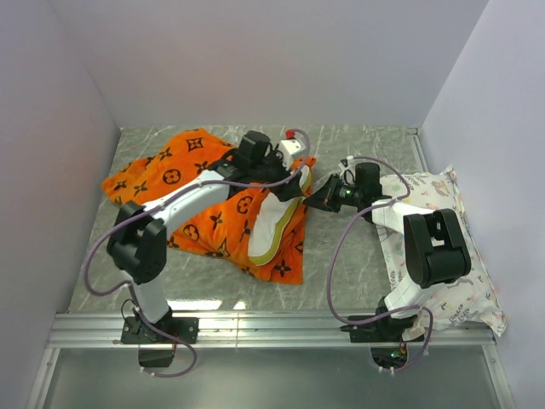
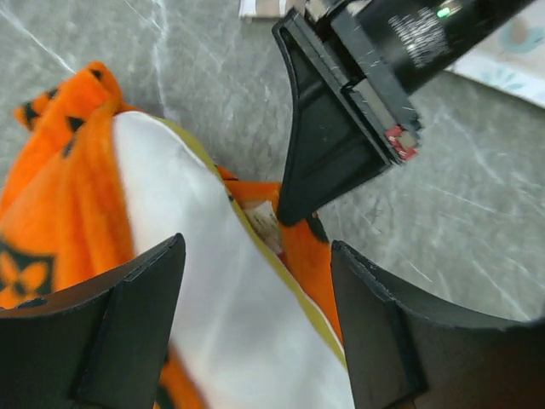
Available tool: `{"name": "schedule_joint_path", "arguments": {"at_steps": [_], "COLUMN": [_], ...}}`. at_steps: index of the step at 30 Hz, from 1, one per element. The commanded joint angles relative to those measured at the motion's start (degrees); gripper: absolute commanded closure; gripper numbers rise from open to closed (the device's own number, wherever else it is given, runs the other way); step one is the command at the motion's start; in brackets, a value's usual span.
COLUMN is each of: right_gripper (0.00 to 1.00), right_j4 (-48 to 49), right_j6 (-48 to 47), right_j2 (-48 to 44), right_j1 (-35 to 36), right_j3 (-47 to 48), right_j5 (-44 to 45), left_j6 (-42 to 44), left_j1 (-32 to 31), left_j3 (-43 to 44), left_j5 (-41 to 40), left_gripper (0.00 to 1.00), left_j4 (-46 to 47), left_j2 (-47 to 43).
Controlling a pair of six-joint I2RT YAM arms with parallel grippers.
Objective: Put the pillow into the pillowcase
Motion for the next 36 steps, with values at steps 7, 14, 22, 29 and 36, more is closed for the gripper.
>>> {"name": "schedule_joint_path", "arguments": {"at_steps": [7,14,22,29,36], "right_gripper": [1.00,1.00,1.00,1.00,1.00], "right_j4": [-1.30,-3.58,1.16,4.50,7.05], "right_j6": [-1.14,-2.99,0.96,4.30,7.73], "right_j2": [-2.22,-3.01,-1.42,-3.79,-9.33], "right_j1": [0.19,-0.07,-3.23,-3.59,-4.99], "right_j3": [0.50,-0.21,1.11,2.43,4.01], "right_j5": [-2.28,1.06,-0.78,-3.42,-4.13], "left_j6": [5.17,9.39,38.11,46.12,51.84], "left_j1": [-3.17,-0.99,6.23,4.22,2.72], "left_j3": [4.60,6.11,-1.80,-9.45,-18.68], "left_j5": [-19.47,-17.93,4.06,5.38,2.13], "left_gripper": [0.26,0.90,1.00,1.00,1.00], "left_j4": [4.40,-1.13,-27.13,-33.30,-27.33], "left_j2": [11.98,10.78,-2.67,-0.32,3.56]}}
